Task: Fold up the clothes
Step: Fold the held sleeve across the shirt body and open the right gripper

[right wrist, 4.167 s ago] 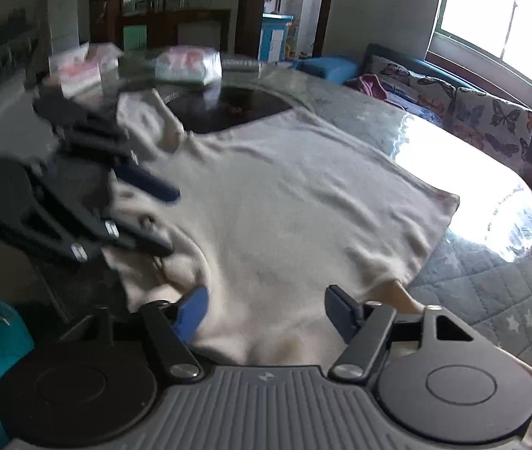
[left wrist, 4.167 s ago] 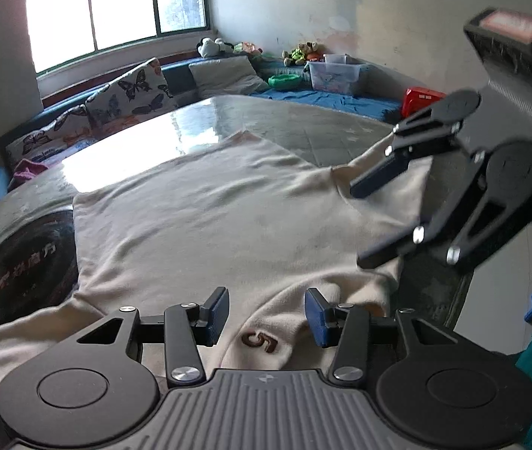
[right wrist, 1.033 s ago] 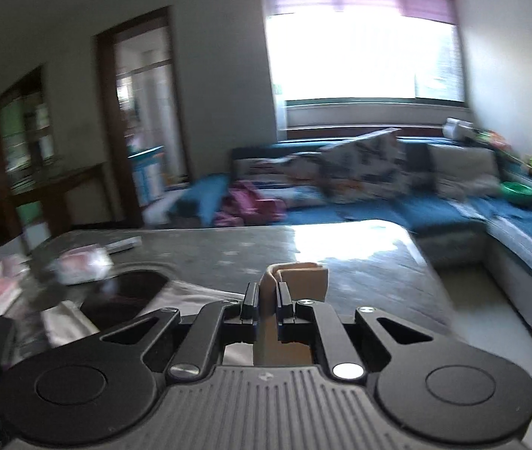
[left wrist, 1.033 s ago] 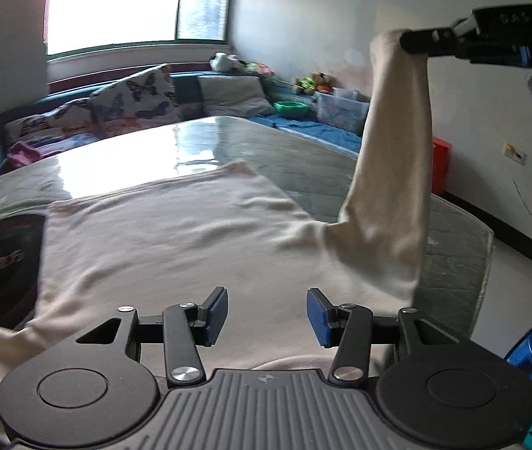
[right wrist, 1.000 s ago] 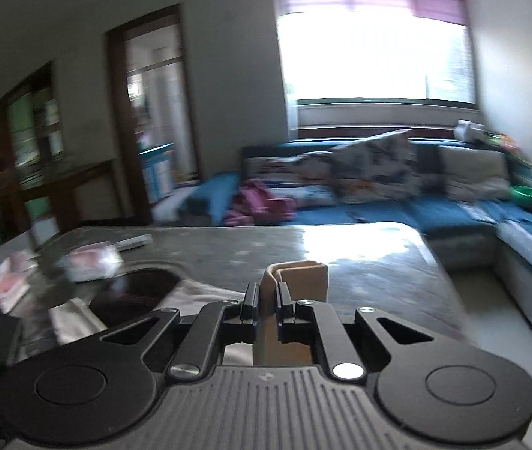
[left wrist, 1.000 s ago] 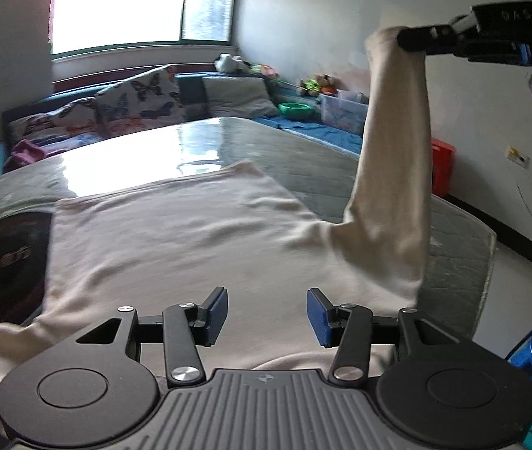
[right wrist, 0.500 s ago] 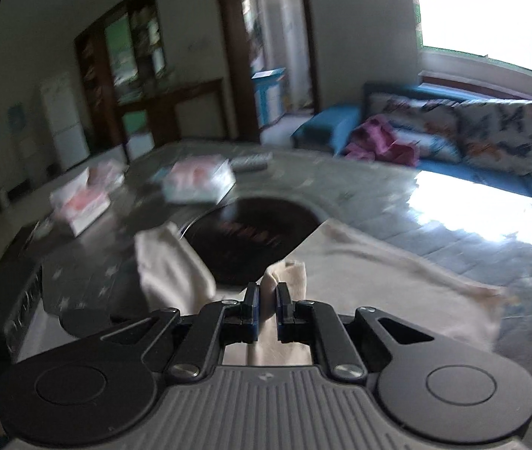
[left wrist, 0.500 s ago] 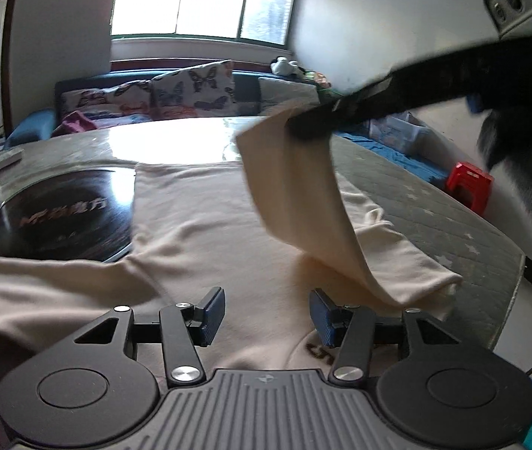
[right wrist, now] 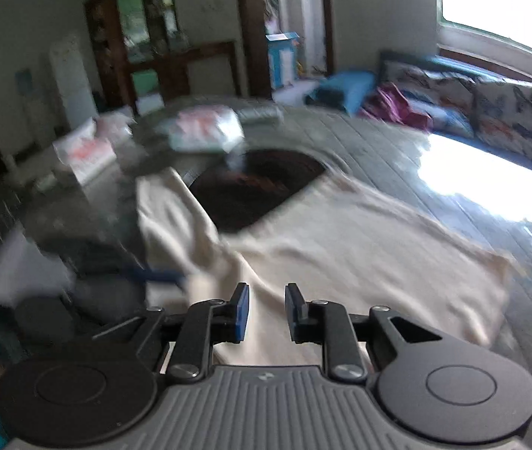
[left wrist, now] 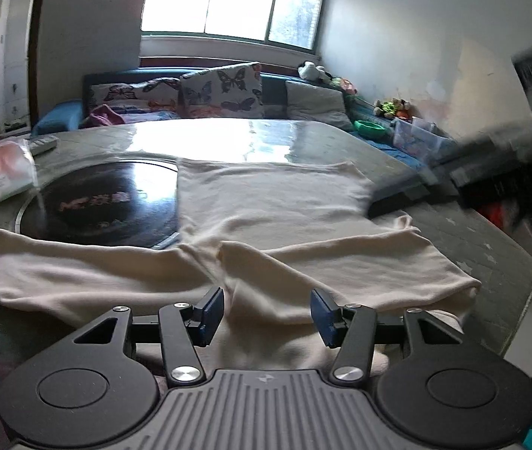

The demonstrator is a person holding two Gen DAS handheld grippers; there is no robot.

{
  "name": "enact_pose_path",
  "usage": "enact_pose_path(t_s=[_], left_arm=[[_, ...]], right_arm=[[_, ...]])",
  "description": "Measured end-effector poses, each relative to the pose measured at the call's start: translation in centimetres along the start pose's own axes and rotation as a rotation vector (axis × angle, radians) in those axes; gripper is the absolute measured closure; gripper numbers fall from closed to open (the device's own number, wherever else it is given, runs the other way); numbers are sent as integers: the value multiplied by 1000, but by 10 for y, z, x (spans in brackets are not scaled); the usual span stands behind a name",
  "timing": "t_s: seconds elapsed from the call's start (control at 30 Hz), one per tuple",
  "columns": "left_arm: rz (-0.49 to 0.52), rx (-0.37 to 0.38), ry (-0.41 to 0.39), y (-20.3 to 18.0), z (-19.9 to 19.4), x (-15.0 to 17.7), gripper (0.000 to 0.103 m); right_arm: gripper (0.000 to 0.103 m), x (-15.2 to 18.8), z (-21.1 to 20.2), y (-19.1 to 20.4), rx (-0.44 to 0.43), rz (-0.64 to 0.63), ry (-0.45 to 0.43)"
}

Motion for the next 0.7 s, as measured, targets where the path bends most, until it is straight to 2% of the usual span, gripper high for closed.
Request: enact_pose_path(t_s=[0.2,0.33,0.57,0.63,0.7], left_arm=[[7,1,-30,2,-6,-10,50],[28,11,-17,-6,7,-15,50],[16,-31,30,-5,16,-8,51],[15,-30,34,-5,16,-6,56],[19,-26,40,-6,17,-5,67]], right_arm=[[83,50,-6,-35,101,50,85],[83,65,-10,-45,97,98,87],[80,47,-12,-51,114,72,13],[79,41,-5,-56,126,67,5],[79,36,3,-61,138,62,-2]])
Point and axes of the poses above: each gripper's, at about its wrist camera, not at the fingertips, and z roughly the way its jaws point, y to its left, x to its underside, the point moved 1 cm from there along z, roughly the way its jaws point, and after that the axes turned 9 degrees about z, right-handed, at the moved point
